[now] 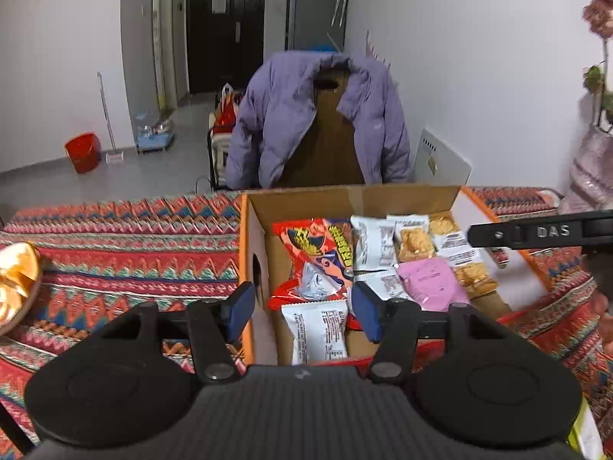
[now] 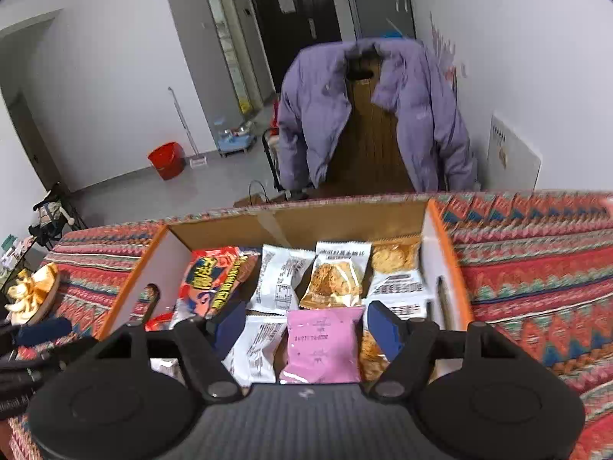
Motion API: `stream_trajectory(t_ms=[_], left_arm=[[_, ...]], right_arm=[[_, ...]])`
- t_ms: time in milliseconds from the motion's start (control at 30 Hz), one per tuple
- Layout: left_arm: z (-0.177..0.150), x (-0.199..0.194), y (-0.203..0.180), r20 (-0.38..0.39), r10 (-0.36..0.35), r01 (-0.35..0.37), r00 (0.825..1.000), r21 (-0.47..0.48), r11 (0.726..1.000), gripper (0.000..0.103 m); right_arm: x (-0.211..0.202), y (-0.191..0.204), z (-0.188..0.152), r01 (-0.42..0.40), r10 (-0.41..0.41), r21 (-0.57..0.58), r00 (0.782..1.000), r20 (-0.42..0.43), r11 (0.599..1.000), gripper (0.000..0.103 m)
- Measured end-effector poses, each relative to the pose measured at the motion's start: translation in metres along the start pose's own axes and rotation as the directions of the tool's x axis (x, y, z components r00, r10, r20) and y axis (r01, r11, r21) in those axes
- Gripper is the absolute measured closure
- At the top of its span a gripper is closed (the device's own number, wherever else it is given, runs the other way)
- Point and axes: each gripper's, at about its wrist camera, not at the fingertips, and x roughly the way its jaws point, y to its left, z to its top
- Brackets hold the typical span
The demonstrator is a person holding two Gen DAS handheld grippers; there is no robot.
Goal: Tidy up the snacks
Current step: 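Carry both packets into the box and open both grippers, then move both grippers back over the remaining packets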
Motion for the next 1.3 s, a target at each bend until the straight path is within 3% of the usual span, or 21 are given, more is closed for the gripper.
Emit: stream_trajectory(t_ms=[67,133,300,433,600,700,833,967,1100,1200,1300], left_arm=[[-0.002,-0.025,-0.001,0.029,-0.004,0.004,1.000,0.006,1.000,0.043],[-0.007,-0.049,-0.001,0.057,-0.014,0.014,0.998,0.002,1.000,0.039],[-0.028,-0.109,-0.003,0.096,-0.049,0.051,0.994,-0.017,0.999,0.032],[-0.057,-0.159,-0.012,0.165,-0.027,0.023,0.986,0.026,0.999,0.024],[-0.113,-0.219,-0.023,0.266,0.013,-0.033,0.964,0.071,0.997,0.015],[-0.154,-0.252,-0.032,0.332,0.050,-0.074,0.942,0.060,0.995,0.009],[-0.205,-0.287,-0.042,0.393,0.092,-0.101,0.915,0.002,0.995,0.001],[-0.254,-0.304,-0.052,0.343,0.096,-0.092,0.935,-0.028,0.995,0.000],[-0.296,-0.311,-0.062,0.327,0.092,-0.095,0.941,-0.008,0.995,0.000],[-0.312,-0.314,-0.061,0.312,0.119,-0.124,0.943,-0.002,0.992,0.000],[-0.314,-0.314,-0.056,0.305,0.121,-0.118,0.945,-0.027,0.993,0.000]], right_arm=[[-0.027,0.000,-0.003,0.006,-0.005,-0.026,1.000,0.029,1.000,0.030],[-0.054,0.001,-0.009,0.009,-0.006,-0.066,0.998,0.056,0.998,0.020],[-0.121,0.008,-0.035,0.011,0.004,-0.152,0.995,0.099,0.988,0.019],[-0.178,0.016,-0.068,0.007,0.030,-0.221,0.986,0.162,0.975,0.013],[-0.247,0.023,-0.129,-0.002,0.080,-0.266,0.956,0.283,0.964,0.007],[-0.280,0.024,-0.167,0.001,0.094,-0.301,0.948,0.303,0.954,0.000],[-0.312,0.026,-0.215,0.026,0.084,-0.310,0.938,0.336,0.950,0.000],[-0.330,0.024,-0.272,0.045,0.059,-0.279,0.935,0.351,0.959,0.000],[-0.327,0.024,-0.329,0.114,-0.008,-0.302,0.943,0.332,0.946,0.000],[-0.320,0.025,-0.354,0.132,-0.044,-0.314,0.962,0.271,0.940,0.000],[-0.322,0.023,-0.367,0.100,-0.027,-0.273,0.965,0.261,0.957,0.000]])
